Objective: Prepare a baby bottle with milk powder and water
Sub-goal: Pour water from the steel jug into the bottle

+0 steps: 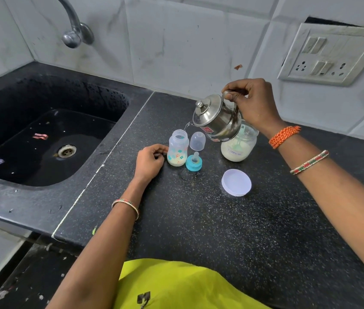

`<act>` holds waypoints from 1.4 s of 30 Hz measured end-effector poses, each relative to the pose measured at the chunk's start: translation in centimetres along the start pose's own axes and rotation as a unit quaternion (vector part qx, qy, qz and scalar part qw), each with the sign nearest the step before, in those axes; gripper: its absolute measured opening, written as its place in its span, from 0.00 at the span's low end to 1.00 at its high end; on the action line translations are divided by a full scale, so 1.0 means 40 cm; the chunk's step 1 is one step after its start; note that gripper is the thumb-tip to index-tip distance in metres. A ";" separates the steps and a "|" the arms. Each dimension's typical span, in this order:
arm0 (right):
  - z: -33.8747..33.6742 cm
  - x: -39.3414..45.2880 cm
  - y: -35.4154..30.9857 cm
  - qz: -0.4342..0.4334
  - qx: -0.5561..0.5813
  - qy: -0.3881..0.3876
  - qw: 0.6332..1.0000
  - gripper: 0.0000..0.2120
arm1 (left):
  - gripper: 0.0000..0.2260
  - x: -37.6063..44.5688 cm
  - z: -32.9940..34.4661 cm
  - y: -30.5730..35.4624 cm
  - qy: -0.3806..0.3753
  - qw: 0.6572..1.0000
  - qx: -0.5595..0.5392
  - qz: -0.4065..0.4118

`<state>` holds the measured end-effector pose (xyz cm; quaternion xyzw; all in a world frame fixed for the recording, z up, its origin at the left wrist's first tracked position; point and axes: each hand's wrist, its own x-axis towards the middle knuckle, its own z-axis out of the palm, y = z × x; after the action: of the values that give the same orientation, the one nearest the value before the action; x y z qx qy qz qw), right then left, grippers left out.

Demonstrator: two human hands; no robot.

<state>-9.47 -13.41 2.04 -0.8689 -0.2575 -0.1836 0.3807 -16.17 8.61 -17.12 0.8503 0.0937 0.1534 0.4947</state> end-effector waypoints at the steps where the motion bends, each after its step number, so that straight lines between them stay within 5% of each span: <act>1: 0.000 -0.001 -0.001 0.001 0.001 0.001 1.000 0.08 | 0.19 0.000 -0.001 0.000 -0.001 1.000 0.001 0.001; 42: 0.013 -0.030 -0.024 0.023 -0.008 0.018 1.000 0.07 | 0.19 0.003 -0.007 -0.005 -0.008 1.000 -0.003 0.019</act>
<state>-10.92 -12.82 1.62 -0.8742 -0.2289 -0.1926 0.3825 -16.15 8.96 -17.16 0.8517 0.0730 0.1558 0.4950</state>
